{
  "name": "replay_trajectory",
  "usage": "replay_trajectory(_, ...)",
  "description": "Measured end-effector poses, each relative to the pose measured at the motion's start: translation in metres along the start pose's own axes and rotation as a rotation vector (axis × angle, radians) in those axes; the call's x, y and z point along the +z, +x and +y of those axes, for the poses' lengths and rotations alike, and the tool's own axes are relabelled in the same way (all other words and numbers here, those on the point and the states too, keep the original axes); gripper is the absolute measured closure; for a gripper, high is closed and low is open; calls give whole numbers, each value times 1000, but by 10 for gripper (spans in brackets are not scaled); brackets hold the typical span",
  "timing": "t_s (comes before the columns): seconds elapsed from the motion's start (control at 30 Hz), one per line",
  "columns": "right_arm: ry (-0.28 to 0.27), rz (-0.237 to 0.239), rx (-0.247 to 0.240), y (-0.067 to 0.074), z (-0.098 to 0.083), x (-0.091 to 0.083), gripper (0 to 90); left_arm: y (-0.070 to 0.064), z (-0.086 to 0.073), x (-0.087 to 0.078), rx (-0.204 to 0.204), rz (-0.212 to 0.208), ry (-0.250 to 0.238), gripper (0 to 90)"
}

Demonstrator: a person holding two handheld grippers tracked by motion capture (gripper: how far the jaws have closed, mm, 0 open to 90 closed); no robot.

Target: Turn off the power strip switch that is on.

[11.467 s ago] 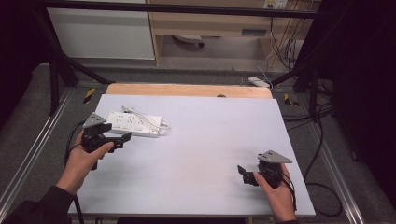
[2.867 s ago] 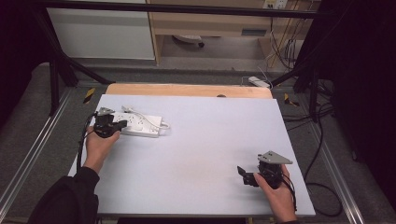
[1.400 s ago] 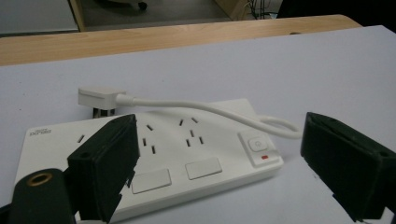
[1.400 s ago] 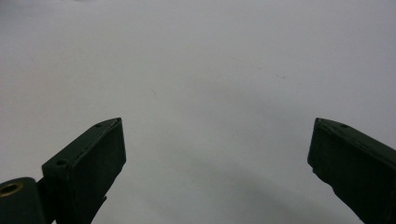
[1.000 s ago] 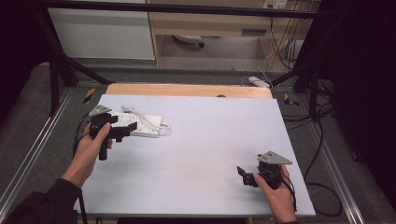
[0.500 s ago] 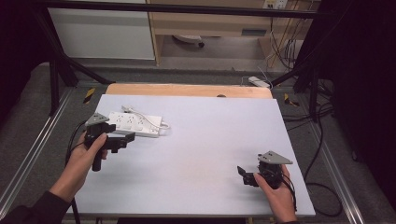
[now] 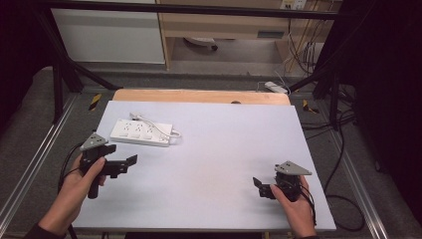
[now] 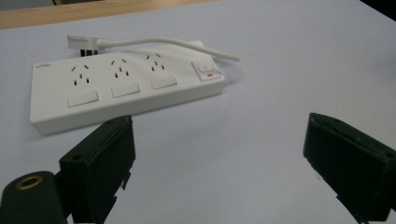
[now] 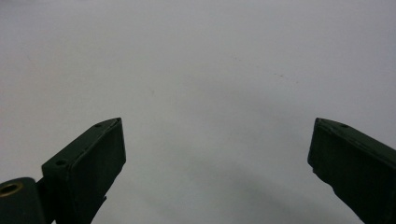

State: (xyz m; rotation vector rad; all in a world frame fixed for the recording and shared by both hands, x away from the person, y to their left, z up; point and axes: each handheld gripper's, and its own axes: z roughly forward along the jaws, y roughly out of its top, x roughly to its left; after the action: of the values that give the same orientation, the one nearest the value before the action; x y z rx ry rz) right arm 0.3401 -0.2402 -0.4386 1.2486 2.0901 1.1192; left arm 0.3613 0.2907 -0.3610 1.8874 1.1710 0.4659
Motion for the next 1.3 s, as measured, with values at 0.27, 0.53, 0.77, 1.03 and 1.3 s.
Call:
replay_trajectory(0.27,0,-1,0,0,0,0,45,-1,-10,-14,-12,4,-6,93)
replay_trajectory(0.53,1,0,4,0,0,0,45,-1,-27,-22,-16,3,-15,93)
replay_trajectory(0.77,6,-1,4,0,0,0,45,1,-47,-23,-32,0,-1,90)
replay_trajectory(1.03,4,-3,5,0,0,0,45,-1,-64,-25,-39,13,-24,90)
replay_trajectory(1.3,5,-3,4,0,0,0,45,-9,-84,-19,-16,18,-29,91)
